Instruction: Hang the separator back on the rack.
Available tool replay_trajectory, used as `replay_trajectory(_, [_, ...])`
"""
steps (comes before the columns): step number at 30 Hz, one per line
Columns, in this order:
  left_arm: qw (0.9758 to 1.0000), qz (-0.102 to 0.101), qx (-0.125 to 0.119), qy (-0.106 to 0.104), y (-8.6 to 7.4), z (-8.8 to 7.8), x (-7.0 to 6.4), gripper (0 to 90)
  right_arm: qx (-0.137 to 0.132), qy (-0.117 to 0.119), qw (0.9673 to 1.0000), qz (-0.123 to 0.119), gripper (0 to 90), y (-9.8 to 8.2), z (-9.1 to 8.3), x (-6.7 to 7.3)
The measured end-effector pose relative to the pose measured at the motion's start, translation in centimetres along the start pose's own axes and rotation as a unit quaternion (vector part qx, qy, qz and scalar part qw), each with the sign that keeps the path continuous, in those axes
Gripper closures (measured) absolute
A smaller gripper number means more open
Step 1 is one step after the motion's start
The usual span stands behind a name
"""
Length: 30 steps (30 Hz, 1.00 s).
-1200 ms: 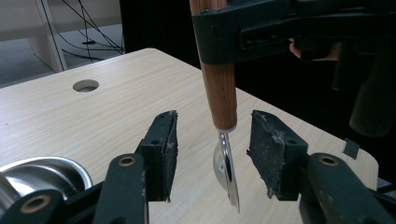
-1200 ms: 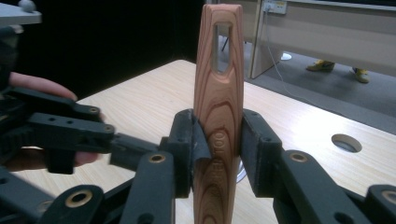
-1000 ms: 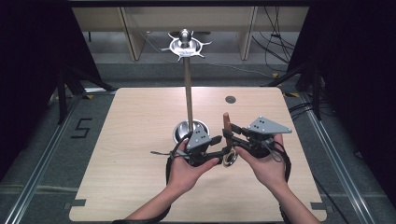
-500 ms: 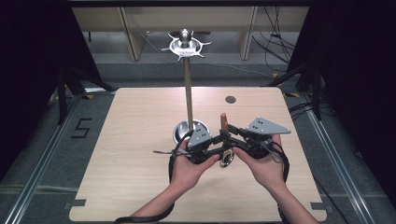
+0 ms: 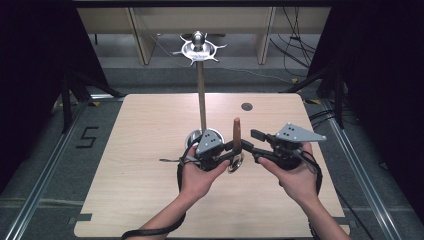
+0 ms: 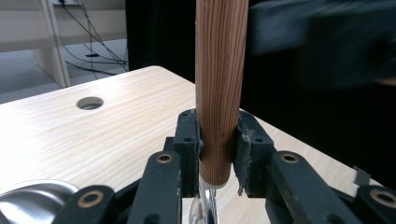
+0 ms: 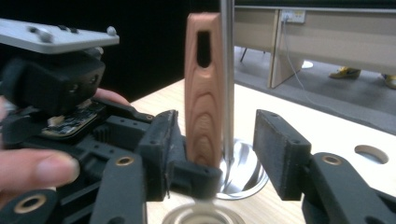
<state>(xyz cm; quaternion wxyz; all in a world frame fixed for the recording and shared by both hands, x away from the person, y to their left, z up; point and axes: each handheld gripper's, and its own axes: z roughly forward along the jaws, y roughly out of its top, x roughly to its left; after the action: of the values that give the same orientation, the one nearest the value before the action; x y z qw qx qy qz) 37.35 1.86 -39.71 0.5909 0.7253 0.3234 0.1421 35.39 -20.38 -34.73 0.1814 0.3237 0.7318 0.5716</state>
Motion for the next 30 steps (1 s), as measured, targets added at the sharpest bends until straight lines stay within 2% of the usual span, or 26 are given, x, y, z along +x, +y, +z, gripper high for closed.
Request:
replay_trajectory(3, [1.0000, -0.005, 0.001, 0.005, 0.0, -0.2, 0.3, 72.1, -0.009, -0.002, 1.0000, -0.001, 48.4, 0.3, -0.8, -0.4])
replay_trajectory(4, [1.0000, -0.003, 0.001, 0.007, -0.1, -0.5, 0.5, 72.1, -0.012, -0.011, 0.9999, 0.004, 48.0, 0.5, -1.5, -1.0])
replay_trajectory(5, [1.0000, -0.003, 0.001, 0.007, -0.1, -0.5, 0.5, 72.1, -0.012, -0.011, 0.9999, 0.004, 48.0, 0.5, -1.5, -1.0])
replay_trajectory(7, [0.9999, -0.001, 0.001, 0.013, 0.1, -0.9, 0.9, 72.1, -0.009, -0.018, 0.9997, 0.011, 48.0, 0.1, -2.4, -1.9])
replay_trajectory(11, [0.9998, -0.001, -0.004, 0.019, 0.4, -1.3, 1.4, 72.1, 0.001, -0.032, 0.9994, 0.009, 48.2, -0.6, -3.2, -2.9])
replay_trajectory(12, [0.9997, 0.000, -0.008, 0.024, 0.8, -1.5, 1.5, 72.0, 0.012, -0.042, 0.9990, 0.006, 48.2, -1.4, -3.7, -3.6])
replay_trajectory(14, [0.9996, 0.005, -0.009, 0.027, 1.0, -1.6, 1.6, 72.1, 0.019, -0.043, 0.9988, 0.013, 48.2, -2.0, -3.9, -3.9])
replay_trajectory(15, [0.9994, 0.009, -0.013, 0.031, 1.5, -1.7, 1.6, 72.1, 0.035, -0.051, 0.9977, 0.027, 48.2, -3.2, -4.3, -4.4])
replay_trajectory(18, [0.9992, 0.015, -0.016, 0.034, 2.1, -1.8, 1.5, 72.1, 0.063, -0.057, 0.9957, 0.037, 48.2, -5.3, -4.7, -5.2])
replay_trajectory(20, [0.9990, 0.021, -0.017, 0.035, 2.3, -1.9, 1.5, 72.1, 0.092, -0.061, 0.9928, 0.047, 48.0, -6.6, -5.0, -5.6])
replay_trajectory(21, [0.9990, 0.021, -0.017, 0.035, 2.3, -1.9, 1.5, 72.0, 0.092, -0.061, 0.9928, 0.047, 48.0, -6.6, -5.0, -5.6])
replay_trajectory(22, [0.9989, 0.025, -0.017, 0.035, 2.4, -1.9, 1.6, 72.0, 0.107, -0.062, 0.9911, 0.048, 47.9, -7.6, -5.2, -6.0])
replay_trajectory(24, [0.9988, 0.031, -0.008, 0.036, 2.5, -2.1, 1.6, 72.1, 0.110, -0.066, 0.9904, 0.051, 47.9, -8.4, -5.4, -6.2])
replay_trajectory(26, [0.9988, 0.033, -0.007, 0.036, 2.5, -2.1, 1.7, 72.0, 0.121, -0.068, 0.9894, 0.044, 48.1, -8.9, -5.6, -6.4])
replay_trajectory(28, [0.9986, 0.033, -0.008, 0.041, 2.6, -2.2, 1.6, 72.0, 0.123, -0.065, 0.9885, 0.060, 48.1, -9.2, -5.7, -6.3])
replay_trajectory(30, [0.9985, 0.035, -0.007, 0.043, 2.6, -2.3, 1.6, 72.1, 0.129, -0.071, 0.9872, 0.062, 48.1, -9.5, -6.0, -6.3])
